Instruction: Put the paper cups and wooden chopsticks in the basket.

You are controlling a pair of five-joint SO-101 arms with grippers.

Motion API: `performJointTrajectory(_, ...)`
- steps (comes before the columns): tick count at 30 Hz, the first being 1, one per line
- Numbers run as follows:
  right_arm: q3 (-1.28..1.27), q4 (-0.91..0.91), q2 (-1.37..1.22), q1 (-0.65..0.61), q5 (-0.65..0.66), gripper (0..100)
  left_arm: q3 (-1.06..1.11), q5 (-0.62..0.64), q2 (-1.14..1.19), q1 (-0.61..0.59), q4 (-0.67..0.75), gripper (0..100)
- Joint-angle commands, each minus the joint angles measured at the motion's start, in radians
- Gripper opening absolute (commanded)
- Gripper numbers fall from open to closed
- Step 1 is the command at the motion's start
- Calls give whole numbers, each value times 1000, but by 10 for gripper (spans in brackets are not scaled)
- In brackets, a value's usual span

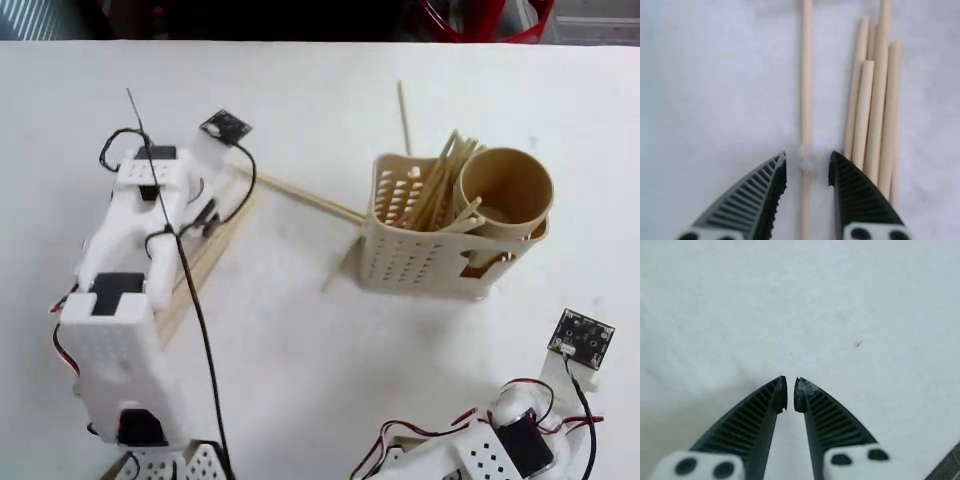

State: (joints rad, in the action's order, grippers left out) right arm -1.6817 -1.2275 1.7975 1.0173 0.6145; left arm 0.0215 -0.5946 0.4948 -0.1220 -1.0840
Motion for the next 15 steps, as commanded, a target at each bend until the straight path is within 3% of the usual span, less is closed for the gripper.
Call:
performJointTrajectory(1,-9,1,1,10,8,38,-94,15,30,36,-40,154)
performJointTrajectory(6,-9,1,1,10,8,38,-252,57,137,35,-163,138)
performJointTrajectory(10,-9,1,1,10,8,38,-454,84,266,27,-298,24)
performJointTrajectory(15,-9,1,1,10,8,38,-723,109,378,8,-460,22)
